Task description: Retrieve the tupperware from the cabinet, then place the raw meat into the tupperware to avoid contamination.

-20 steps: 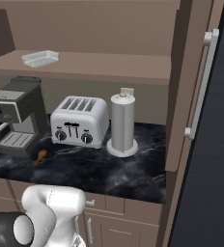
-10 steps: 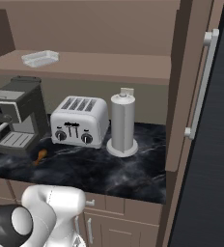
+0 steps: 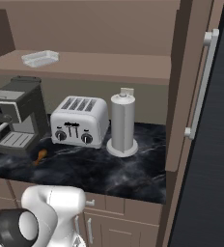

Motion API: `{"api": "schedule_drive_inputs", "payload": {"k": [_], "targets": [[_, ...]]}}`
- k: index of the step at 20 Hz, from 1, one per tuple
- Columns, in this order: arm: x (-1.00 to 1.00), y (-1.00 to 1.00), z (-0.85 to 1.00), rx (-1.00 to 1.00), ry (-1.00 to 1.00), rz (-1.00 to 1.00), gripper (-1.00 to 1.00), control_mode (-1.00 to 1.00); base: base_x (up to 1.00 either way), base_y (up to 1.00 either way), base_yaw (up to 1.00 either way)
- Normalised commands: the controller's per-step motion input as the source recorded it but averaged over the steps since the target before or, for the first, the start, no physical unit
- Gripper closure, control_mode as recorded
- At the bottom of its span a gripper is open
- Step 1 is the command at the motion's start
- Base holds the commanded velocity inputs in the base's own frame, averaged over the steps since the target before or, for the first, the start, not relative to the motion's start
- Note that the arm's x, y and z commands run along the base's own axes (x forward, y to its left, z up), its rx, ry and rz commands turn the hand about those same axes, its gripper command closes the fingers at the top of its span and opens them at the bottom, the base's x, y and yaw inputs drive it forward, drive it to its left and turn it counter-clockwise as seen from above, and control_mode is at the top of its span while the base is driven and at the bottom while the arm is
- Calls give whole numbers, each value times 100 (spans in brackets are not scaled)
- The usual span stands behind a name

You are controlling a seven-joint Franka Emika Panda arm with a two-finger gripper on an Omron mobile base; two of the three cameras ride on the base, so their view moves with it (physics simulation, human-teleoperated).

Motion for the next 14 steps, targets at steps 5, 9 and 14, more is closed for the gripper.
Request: {"api": "schedule_drive_inputs", "payload": {"k": [5,9,14], "targets": [[0,-36,8,0,-1,0,-100,-100,0,0,0],[0,-37,3,0,0,0,-100,-100,0,0,0],[0,-38,2,0,0,-1,-100,-100,0,0,0]]}}
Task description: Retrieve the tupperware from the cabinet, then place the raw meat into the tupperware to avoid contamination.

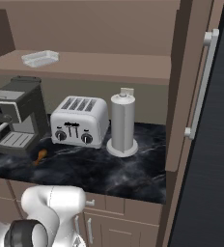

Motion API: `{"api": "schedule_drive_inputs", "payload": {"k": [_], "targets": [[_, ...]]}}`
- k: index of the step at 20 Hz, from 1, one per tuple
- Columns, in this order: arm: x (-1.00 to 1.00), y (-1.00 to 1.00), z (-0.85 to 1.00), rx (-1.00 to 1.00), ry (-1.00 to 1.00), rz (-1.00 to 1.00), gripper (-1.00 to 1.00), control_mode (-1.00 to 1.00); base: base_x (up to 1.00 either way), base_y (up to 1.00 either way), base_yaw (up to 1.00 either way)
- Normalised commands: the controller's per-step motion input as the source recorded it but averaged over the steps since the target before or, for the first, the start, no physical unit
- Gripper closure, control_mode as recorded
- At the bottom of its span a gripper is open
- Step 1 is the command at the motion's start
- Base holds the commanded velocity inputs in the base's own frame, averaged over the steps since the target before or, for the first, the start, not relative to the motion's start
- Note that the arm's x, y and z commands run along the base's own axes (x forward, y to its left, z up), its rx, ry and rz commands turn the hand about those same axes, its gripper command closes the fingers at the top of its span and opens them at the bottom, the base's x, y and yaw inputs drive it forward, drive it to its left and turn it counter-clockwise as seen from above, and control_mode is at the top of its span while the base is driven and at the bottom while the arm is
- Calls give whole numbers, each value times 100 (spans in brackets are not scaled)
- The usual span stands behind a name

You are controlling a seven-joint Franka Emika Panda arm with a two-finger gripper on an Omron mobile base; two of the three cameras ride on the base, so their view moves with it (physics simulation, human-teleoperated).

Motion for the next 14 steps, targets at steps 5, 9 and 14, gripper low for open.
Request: {"api": "schedule_drive_inputs", "payload": {"k": [5,9,14], "targets": [[0,-45,0,0,4,-8,-100,-100,0,0,0],[6,-51,0,0,8,-13,-100,-100,0,0,0],[11,-43,0,2,10,-18,-100,-100,0,0,0]]}}
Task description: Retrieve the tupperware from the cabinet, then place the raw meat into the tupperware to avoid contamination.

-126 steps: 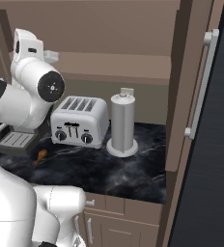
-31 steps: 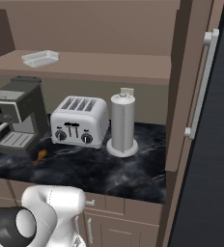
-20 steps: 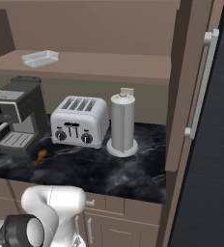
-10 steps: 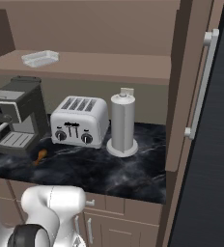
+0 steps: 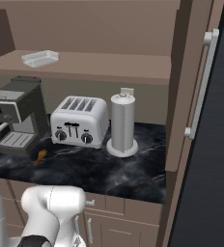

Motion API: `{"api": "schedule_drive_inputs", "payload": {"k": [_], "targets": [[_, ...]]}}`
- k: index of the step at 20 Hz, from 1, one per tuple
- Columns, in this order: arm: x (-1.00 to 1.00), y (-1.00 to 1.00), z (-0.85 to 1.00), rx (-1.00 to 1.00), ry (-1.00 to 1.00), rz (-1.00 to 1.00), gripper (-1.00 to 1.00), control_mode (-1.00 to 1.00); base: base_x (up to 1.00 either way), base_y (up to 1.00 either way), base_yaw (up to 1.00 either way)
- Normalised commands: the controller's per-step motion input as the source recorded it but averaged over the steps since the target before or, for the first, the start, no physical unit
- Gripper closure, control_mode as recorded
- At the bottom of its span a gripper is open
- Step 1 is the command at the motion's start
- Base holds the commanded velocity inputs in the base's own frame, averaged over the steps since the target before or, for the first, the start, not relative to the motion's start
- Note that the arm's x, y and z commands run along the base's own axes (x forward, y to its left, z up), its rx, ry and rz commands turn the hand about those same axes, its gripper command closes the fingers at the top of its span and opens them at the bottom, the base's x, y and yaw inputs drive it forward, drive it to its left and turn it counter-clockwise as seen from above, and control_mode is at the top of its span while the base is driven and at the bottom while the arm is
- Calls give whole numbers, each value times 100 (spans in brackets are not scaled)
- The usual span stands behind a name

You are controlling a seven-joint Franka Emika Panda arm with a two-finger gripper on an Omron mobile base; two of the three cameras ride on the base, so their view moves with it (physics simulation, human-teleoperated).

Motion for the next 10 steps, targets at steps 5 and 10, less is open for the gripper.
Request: {"api": "schedule_drive_inputs", "payload": {"k": [5,10], "targets": [[17,-38,0,4,12,-22,-100,-100,0,0,0],[23,-34,0,7,16,-24,-100,-100,0,0,0]]}}
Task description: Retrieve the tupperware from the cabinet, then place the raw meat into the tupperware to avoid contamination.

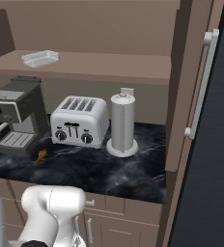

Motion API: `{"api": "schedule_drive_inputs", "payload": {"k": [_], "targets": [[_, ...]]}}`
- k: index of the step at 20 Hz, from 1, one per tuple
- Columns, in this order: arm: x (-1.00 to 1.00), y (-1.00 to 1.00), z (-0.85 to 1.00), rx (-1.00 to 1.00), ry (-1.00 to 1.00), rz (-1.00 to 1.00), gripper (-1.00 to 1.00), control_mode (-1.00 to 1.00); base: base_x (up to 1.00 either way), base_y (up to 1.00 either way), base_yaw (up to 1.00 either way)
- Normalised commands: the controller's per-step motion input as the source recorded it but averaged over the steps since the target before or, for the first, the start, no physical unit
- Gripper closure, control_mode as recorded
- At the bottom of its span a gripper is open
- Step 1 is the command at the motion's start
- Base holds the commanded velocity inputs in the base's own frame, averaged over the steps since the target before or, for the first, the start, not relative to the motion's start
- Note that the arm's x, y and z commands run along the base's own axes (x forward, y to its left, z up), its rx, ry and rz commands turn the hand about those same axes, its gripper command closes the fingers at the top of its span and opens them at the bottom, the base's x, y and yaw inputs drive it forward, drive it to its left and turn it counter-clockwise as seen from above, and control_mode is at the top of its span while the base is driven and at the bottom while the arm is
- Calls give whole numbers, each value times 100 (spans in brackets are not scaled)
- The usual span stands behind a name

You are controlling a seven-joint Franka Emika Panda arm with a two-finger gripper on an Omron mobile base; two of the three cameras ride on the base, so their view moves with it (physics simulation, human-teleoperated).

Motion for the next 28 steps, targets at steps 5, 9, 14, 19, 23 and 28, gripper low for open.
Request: {"api": "schedule_drive_inputs", "payload": {"k": [5,9,14,19,23,28], "targets": [[22,-28,-1,9,23,-24,-100,-100,0,0,0],[23,-16,-4,11,27,-21,-100,-100,0,0,0],[28,-3,-3,13,30,-14,-100,-100,0,0,0],[40,0,0,12,24,-10,-100,-100,0,0,0],[36,0,-1,4,7,-7,-100,-100,0,0,0],[28,3,-2,0,0,-4,-100,-100,0,0,0]]}}
